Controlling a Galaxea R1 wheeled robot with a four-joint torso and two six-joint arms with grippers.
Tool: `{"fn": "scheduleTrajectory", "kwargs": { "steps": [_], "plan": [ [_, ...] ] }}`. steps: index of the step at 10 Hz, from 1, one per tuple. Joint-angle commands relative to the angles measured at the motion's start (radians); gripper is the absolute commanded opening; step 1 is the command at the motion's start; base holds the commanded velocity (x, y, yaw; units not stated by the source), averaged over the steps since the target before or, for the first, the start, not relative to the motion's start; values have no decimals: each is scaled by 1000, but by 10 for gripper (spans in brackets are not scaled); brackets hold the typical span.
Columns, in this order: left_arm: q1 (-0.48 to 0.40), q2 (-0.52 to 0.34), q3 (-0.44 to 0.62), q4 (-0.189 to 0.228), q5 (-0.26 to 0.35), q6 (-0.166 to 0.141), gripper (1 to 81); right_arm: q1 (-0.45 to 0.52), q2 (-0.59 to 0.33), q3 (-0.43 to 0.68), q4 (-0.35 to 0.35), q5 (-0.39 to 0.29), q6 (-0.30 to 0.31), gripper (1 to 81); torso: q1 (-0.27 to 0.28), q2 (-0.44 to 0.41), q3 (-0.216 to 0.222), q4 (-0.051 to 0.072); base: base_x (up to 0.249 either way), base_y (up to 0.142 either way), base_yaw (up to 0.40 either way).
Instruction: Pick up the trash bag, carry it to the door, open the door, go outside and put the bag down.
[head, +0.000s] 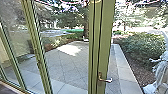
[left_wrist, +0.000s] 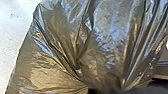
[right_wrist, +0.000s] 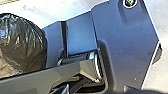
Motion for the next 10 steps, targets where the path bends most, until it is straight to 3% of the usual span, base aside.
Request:
{"fn": "scheduleTrajectory", "kwargs": {
  "steps": [1, 10],
  "plan": [
    [-51, -4, -2, 10, 53, -1, 10, 36, 19, 17, -18, -54, -10, 811, 0, 0, 0, 0, 0, 0, 257],
    [-53, -6, -2, 10, 56, -1, 10, 36, 19, 14, -17, -54, -10, 811, 0, 0, 0, 0, 0, 0, 192]
  ]
}}
